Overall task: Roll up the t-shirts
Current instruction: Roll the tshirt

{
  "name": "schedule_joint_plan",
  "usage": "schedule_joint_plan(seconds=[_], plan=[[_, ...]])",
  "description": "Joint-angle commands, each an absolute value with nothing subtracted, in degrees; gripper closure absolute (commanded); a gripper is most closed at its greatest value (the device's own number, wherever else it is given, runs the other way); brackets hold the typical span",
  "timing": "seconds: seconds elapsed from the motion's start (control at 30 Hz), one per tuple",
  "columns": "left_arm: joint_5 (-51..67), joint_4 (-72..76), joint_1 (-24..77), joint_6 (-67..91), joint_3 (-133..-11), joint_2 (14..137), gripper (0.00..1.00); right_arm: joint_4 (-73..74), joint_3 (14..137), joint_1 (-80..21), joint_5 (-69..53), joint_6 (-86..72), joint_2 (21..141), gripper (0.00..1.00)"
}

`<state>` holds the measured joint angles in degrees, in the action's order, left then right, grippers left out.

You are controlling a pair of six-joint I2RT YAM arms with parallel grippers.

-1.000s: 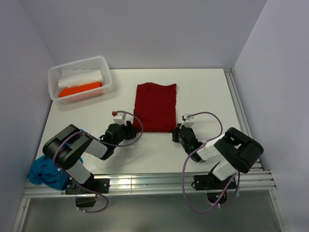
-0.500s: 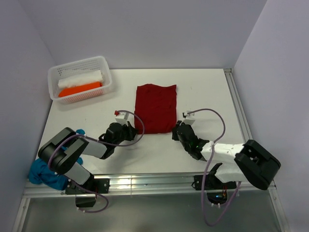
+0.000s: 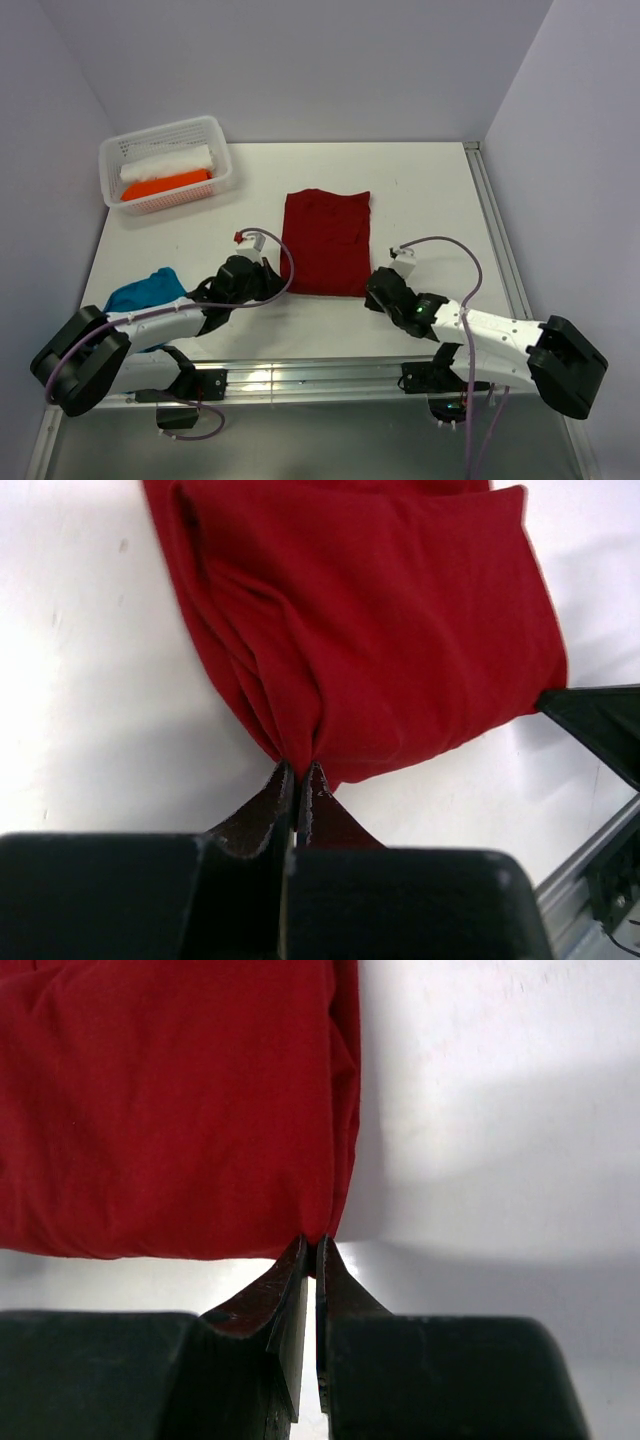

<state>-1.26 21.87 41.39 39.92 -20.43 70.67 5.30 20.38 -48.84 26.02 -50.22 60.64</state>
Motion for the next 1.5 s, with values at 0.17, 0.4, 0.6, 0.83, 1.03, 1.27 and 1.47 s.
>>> schedule_joint_plan(seconds=[0.17,0.4,0.6,0.83,1.03,1.27,1.47], plan=[[-0.4,7.7,41.5,47.5,-18.5,60.9,1.00,15.4,16.3,-49.7,21.6,-58.5,47.5,1.00],[3.2,3.8,41.5,49.6,-18.1,58.3,1.00,23.2,18.6,-49.8,16.5,-57.4,43.2,1.00],[9.3,1.2,36.9,48.8,-20.2,57.2,1.00,33.5,27.2,-49.8,17.9,-54.3,44.6,1.00],[8.3,-11.1,34.1,47.4,-28.7,60.0,1.00,39.1,35.6,-49.7,18.8,-50.4,45.9,1.00],[9.3,-14.1,33.4,46.8,-35.4,63.9,1.00,41.2,39.8,-49.1,19.9,-48.4,48.5,1.00],[11.4,-17.8,30.4,44.2,-42.2,67.4,1.00,40.0,41.4,-44.7,17.2,-44.8,50.4,1.00],[14.9,-17.4,29.2,42.2,-45.3,72.6,1.00,37.9,40.7,-39.7,12.7,-42.3,51.2,1.00]])
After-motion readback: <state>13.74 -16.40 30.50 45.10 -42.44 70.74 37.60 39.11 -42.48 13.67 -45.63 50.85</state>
